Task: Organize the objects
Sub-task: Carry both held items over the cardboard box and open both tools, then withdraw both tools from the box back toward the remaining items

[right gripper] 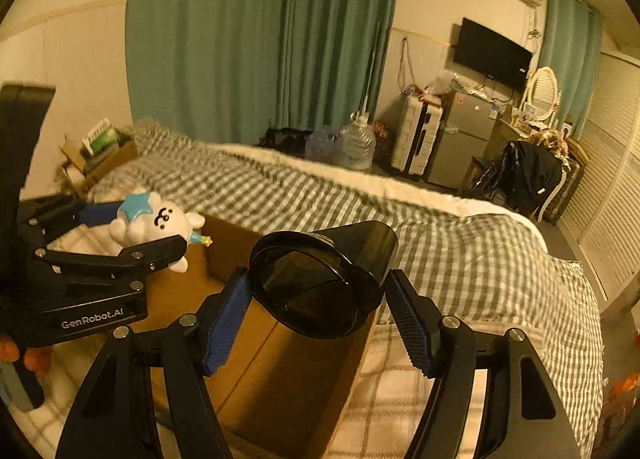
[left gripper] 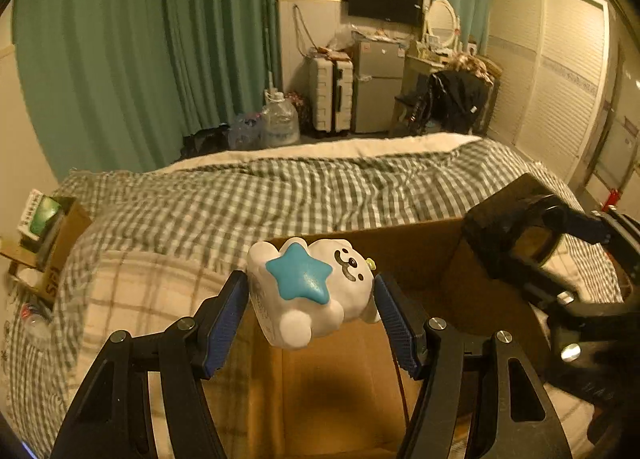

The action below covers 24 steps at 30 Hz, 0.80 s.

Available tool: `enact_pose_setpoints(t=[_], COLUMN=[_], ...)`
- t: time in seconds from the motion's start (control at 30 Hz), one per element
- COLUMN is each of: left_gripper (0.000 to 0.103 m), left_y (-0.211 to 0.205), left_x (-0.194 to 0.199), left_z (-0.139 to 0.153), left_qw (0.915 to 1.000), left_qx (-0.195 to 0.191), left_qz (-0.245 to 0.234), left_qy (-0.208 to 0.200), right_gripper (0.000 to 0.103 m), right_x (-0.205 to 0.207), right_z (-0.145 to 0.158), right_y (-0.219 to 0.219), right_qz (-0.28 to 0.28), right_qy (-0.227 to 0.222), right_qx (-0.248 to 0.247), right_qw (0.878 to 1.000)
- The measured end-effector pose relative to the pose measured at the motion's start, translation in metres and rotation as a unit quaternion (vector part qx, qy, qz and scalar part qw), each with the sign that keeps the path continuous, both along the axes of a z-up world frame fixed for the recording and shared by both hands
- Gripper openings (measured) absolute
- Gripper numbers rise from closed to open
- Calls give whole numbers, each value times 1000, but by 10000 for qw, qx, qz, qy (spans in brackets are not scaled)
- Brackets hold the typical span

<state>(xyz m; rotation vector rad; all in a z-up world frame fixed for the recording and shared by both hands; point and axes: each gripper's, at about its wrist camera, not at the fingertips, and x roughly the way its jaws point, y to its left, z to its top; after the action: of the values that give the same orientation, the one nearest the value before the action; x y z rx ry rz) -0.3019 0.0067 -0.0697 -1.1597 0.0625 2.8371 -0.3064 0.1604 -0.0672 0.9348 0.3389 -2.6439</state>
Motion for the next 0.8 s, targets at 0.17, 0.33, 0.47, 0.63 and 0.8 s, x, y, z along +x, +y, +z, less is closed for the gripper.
enact_pose_setpoints(t=[0.17,0.33,0.47,0.63,0.8], left_gripper=[69,91,92,98,99], left_y=[-3,-1,-5,-15,-30], left_x=[-9,3,24,65,116], left_z=[-14,-2,29,80,119], left_qw=[9993,10000,9999,9985,9957], left_qx=[313,69,61,97,137], left_qz=[-76,-33,22,140,331], left_qy=[-200,-19,145,515,850], right_gripper=[69,94,95,97,102], right_x=[-4,14,41,86,145], right_z=[-19,2,43,96,132], right_y=[0,17,32,42,44], right_qz=[48,-53,-152,-260,-302], right_qy=[-9,183,335,728,1007], right_qx=[39,-251,-387,-232,-165], right_qw=[10000,9995,9986,9967,9943])
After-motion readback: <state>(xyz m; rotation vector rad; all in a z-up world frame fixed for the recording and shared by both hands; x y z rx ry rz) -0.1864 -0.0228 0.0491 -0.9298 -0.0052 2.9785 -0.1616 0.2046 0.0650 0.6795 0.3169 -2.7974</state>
